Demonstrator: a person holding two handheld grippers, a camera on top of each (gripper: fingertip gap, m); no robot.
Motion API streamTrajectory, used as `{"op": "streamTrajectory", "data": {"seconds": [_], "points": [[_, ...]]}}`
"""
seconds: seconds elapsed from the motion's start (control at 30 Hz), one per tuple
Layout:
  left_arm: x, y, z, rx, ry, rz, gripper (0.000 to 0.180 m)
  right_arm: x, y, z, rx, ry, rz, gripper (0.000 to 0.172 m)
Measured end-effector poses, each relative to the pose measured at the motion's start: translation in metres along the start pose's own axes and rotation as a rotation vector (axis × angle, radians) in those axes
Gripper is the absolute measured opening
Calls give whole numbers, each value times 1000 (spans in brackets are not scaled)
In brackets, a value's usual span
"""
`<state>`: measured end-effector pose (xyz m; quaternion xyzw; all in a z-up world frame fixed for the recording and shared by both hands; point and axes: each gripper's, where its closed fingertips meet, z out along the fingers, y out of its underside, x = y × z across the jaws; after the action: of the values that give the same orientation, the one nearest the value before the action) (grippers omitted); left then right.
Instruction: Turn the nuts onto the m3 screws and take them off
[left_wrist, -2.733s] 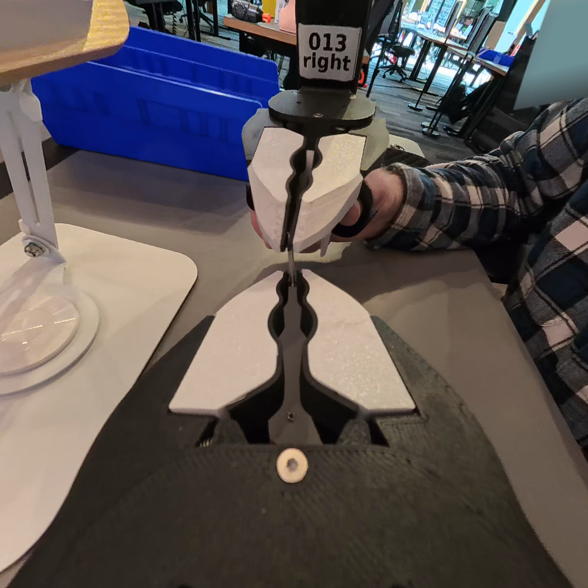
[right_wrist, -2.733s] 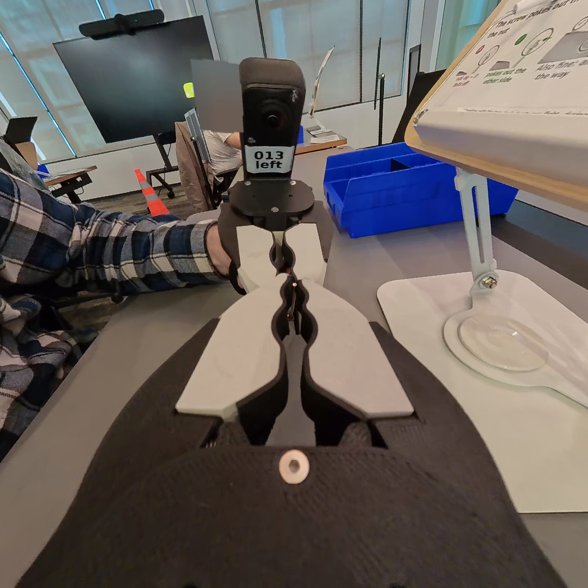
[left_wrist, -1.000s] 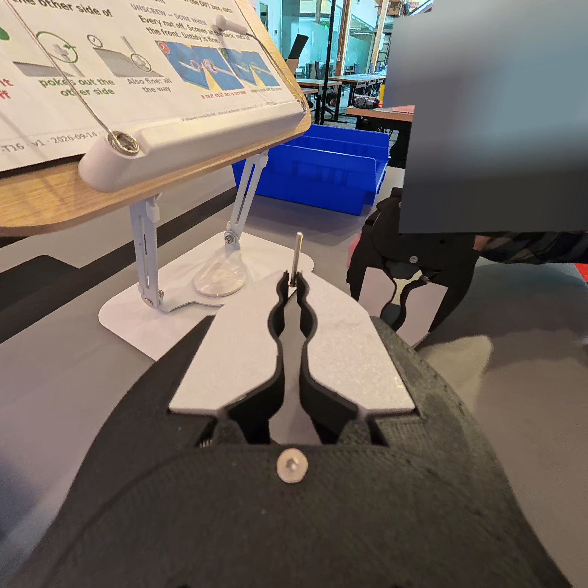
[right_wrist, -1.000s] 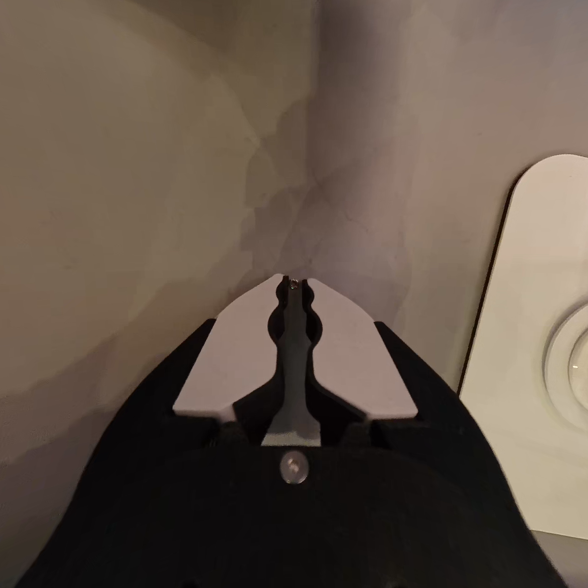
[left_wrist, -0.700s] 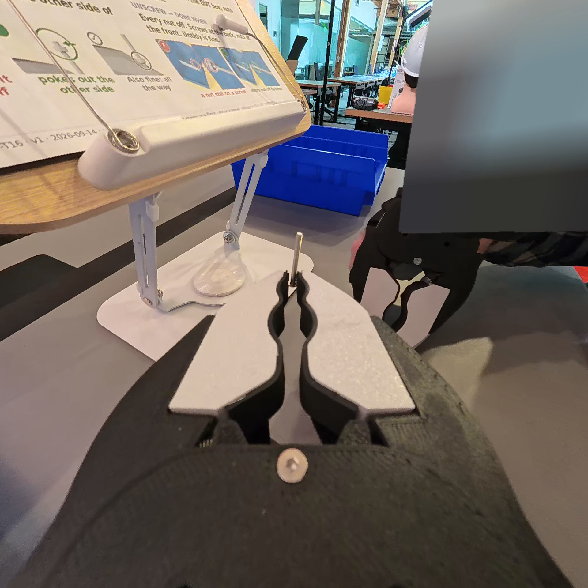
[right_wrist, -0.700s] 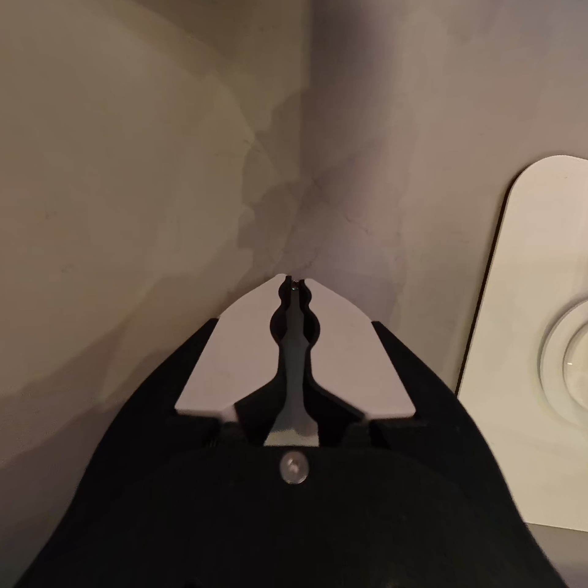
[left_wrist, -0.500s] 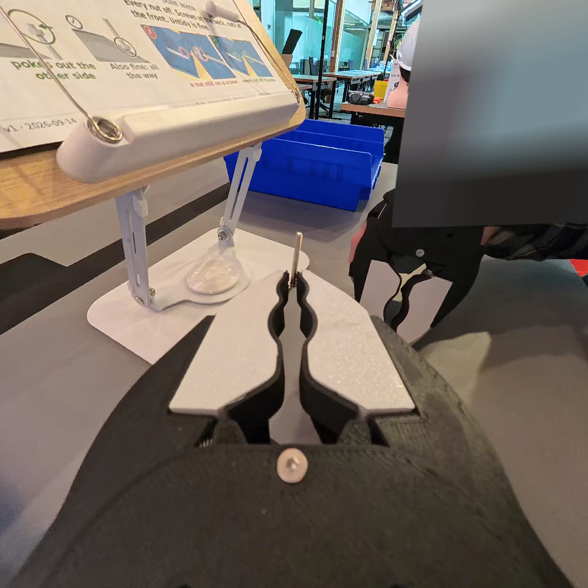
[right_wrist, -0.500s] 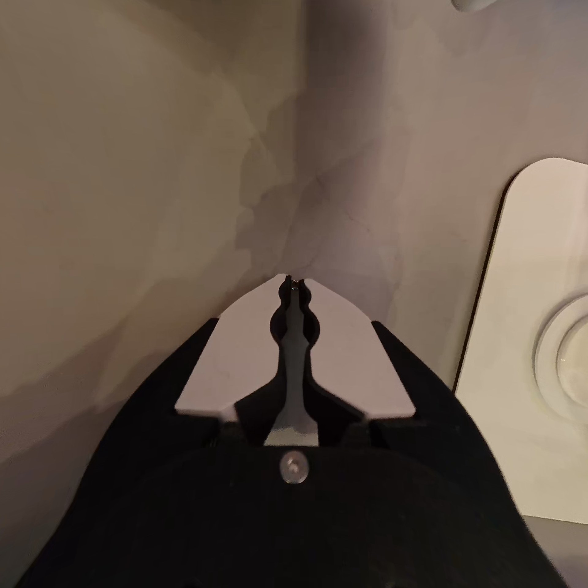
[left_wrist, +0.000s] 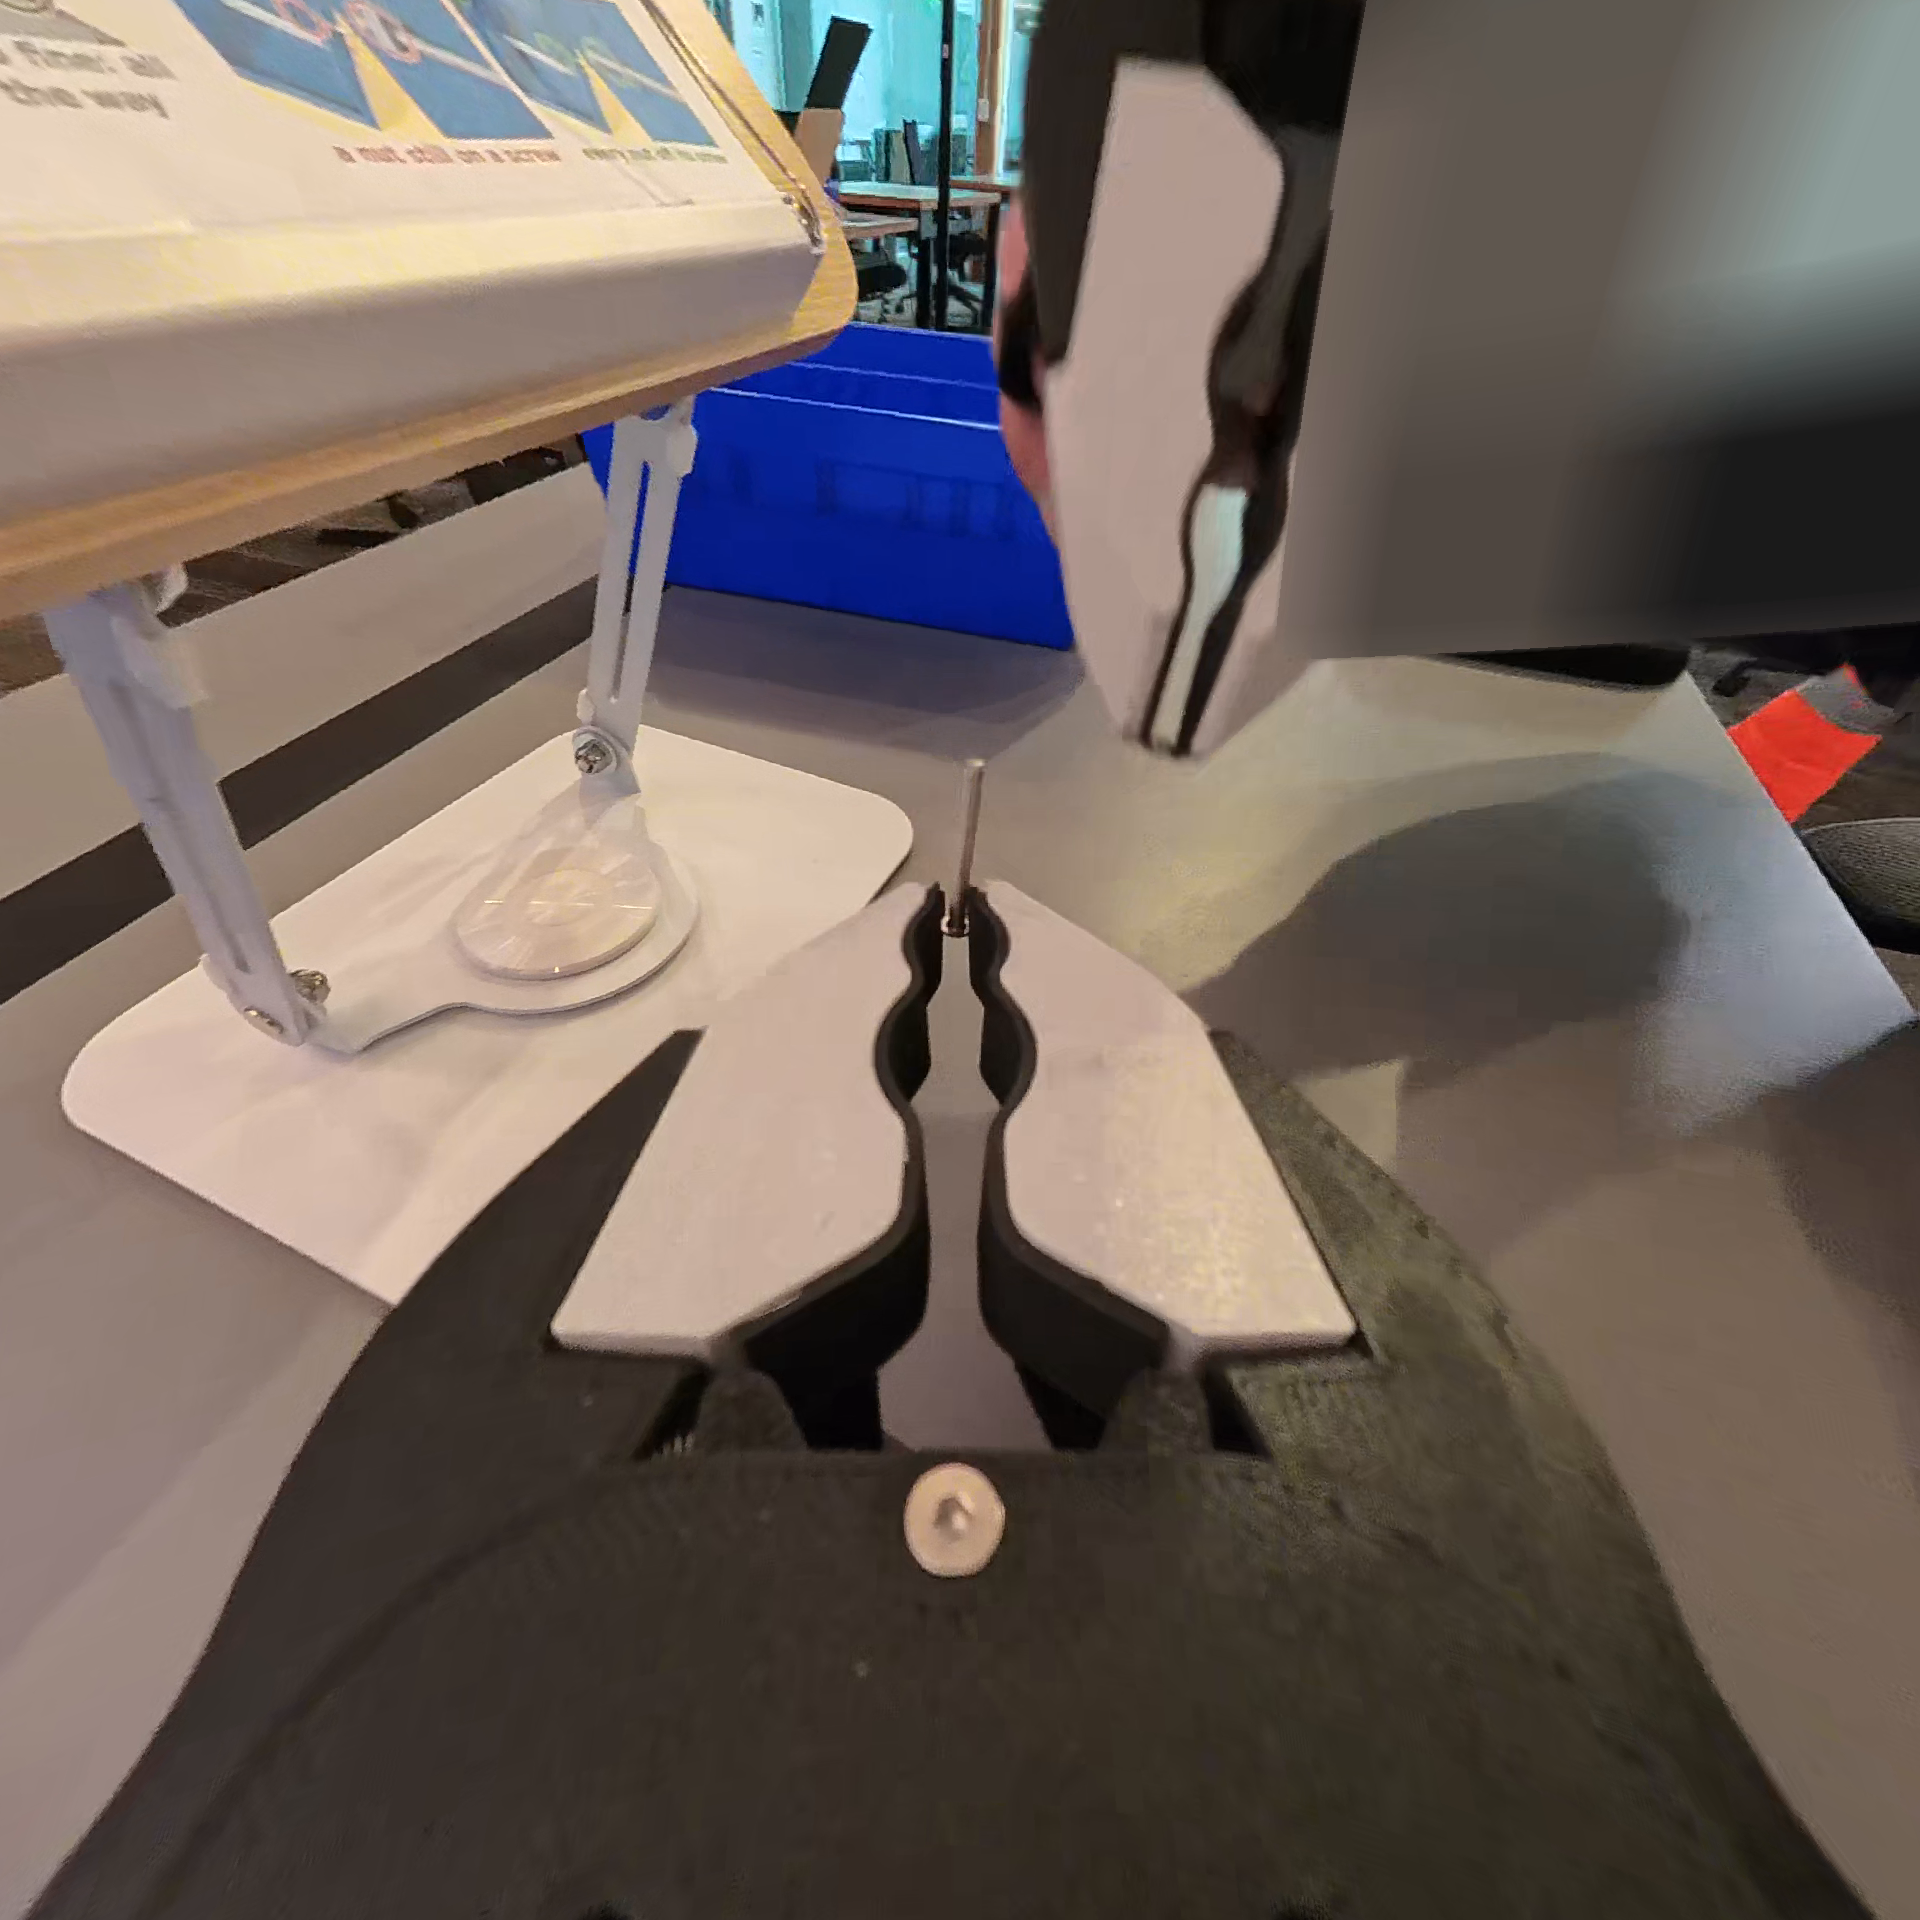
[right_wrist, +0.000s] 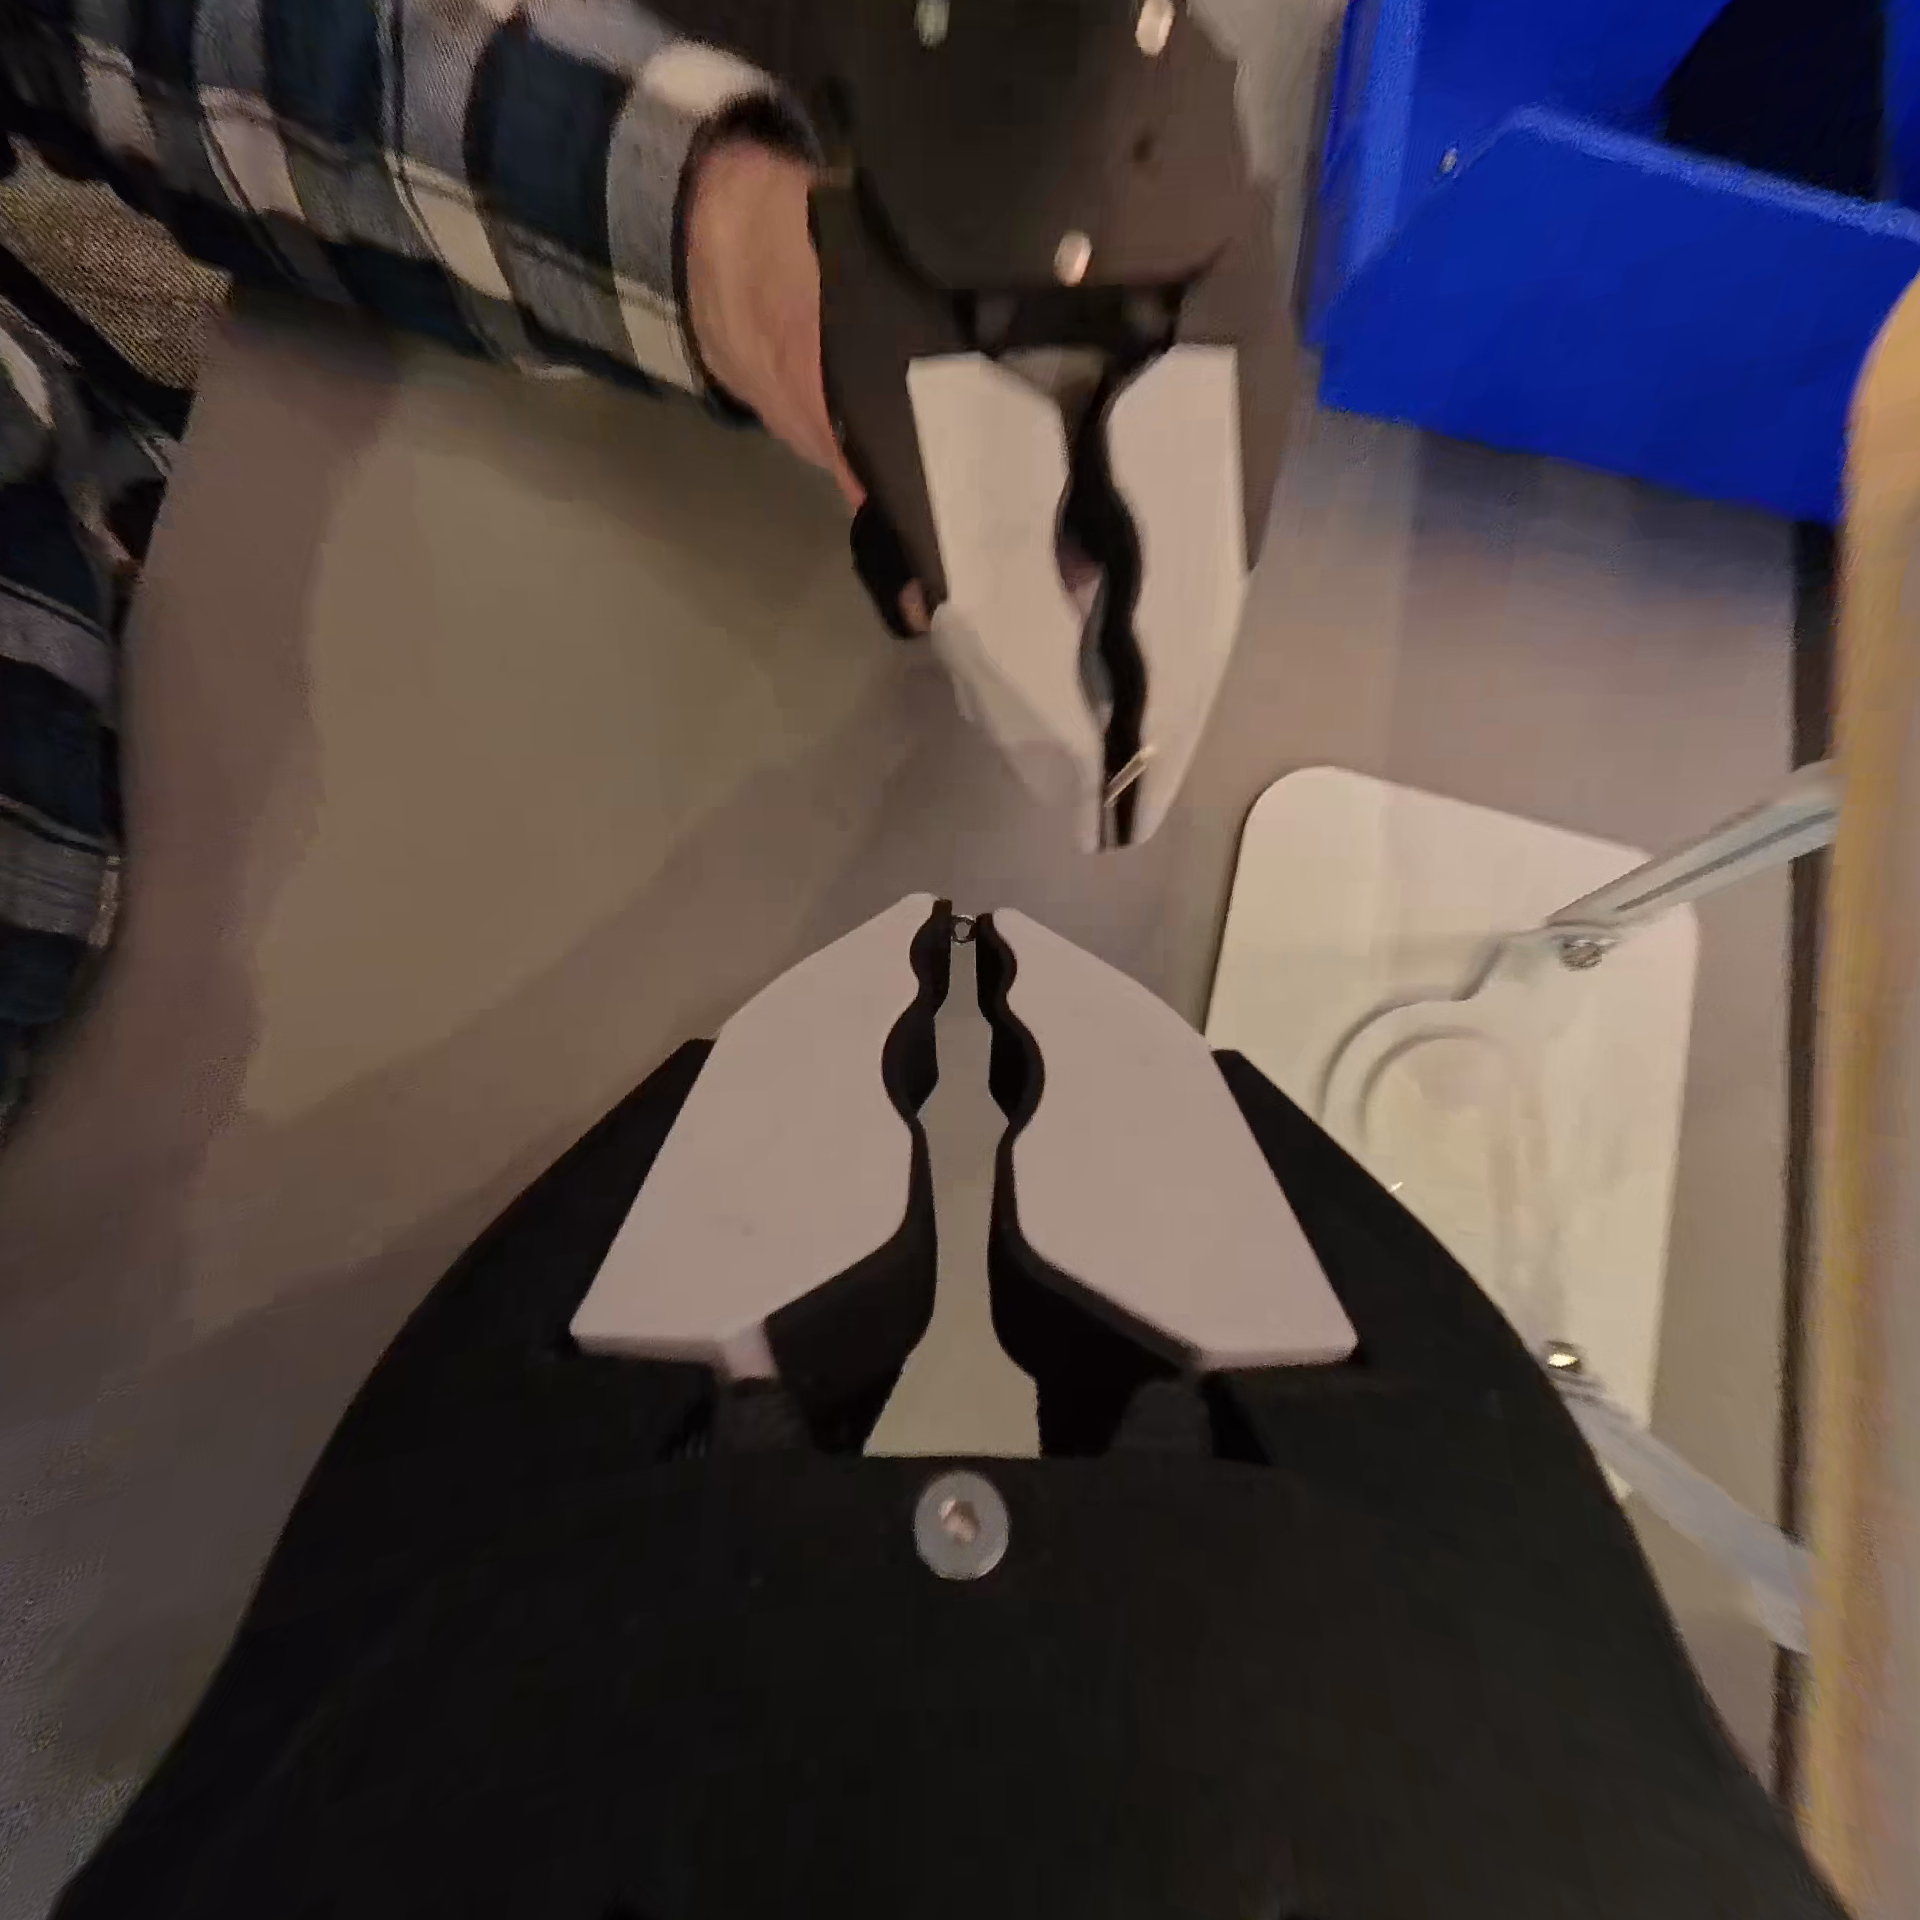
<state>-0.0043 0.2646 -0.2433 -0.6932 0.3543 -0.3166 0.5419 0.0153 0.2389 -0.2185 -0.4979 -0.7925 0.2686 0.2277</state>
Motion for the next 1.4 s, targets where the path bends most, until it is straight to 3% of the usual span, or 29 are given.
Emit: {"op": "streamTrajectory", "data": {"seconds": [0.23,1.4], "points": [[10,4,5,-27,28,28,4,11,-21,-8,11,-9,-63,5],[24,1,10,-61,6,161,4,2,-16,-2,-4,16,-131,5]]}}
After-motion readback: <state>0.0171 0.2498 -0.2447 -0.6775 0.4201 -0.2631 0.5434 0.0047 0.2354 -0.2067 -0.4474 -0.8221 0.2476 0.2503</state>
